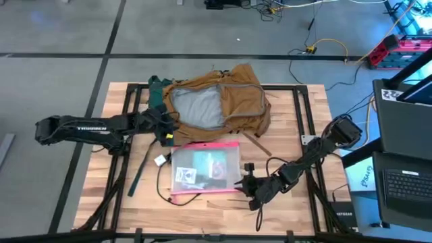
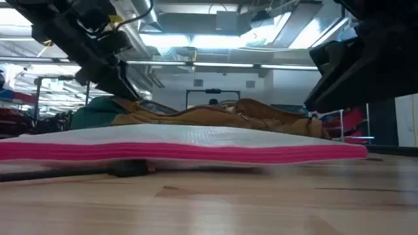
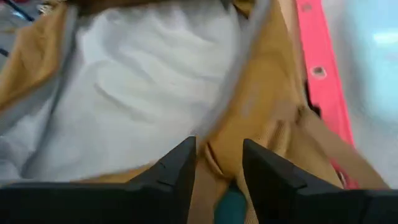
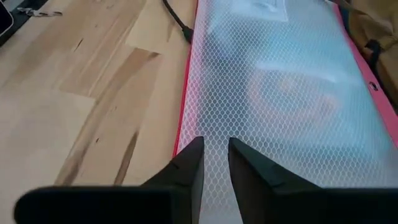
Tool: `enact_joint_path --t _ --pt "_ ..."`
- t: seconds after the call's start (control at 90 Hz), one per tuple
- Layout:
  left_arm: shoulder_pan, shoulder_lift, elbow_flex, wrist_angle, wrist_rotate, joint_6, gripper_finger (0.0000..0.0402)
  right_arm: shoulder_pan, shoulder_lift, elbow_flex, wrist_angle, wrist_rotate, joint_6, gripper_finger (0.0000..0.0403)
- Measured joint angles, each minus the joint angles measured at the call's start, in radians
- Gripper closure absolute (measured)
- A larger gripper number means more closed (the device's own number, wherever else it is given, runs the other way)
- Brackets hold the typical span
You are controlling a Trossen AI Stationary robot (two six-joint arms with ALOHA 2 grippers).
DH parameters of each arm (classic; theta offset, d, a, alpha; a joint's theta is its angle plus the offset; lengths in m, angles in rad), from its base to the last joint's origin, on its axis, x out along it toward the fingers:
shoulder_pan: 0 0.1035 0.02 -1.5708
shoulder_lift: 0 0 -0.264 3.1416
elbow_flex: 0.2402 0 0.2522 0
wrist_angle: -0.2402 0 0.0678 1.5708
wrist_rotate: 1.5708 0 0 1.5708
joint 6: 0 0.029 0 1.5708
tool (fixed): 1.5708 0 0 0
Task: Unpack backpack
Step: Put the pink zipper pouch into the brown backpack
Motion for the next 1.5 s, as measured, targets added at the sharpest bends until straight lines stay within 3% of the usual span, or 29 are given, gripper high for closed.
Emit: enact_joint_path --t 0.244,0.644,0.756,0.933,1.1,1.267,1.5 --pt "-0.001 0.046 0.001 0.167 -0.016 -0.047 0.0285 0.000 0.000 0.000 -0.001 0.002 0.000 0.0342" --pt "-0.004 0.046 0.001 0.151 -0.018 -0.019 0.0280 0.000 0.000 0.000 -0.002 0.034 -0.008 0.0342" --pt "0.000 0.046 0.001 0.132 -0.020 -0.024 0.0246 0.000 0.000 0.000 -0.002 0.037 -0.018 0.0342" --pt "0.024 0.046 0.001 0.144 -0.027 -0.036 0.0149 0.000 0.000 0.000 -0.002 0.042 -0.018 0.0342" --pt "0.030 0.045 0.001 0.157 -0.143 -0.007 0.0071 0.000 0.000 0.000 -0.002 0.042 -0.018 0.0342" --pt "0.030 0.045 0.001 0.157 -0.180 -0.024 0.0050 0.000 0.000 0.000 -0.001 0.044 -0.022 0.0342" --pt "0.030 0.045 0.001 0.106 -0.365 -0.236 0.0049 0.000 0.000 0.000 -0.001 0.044 -0.022 0.0342"
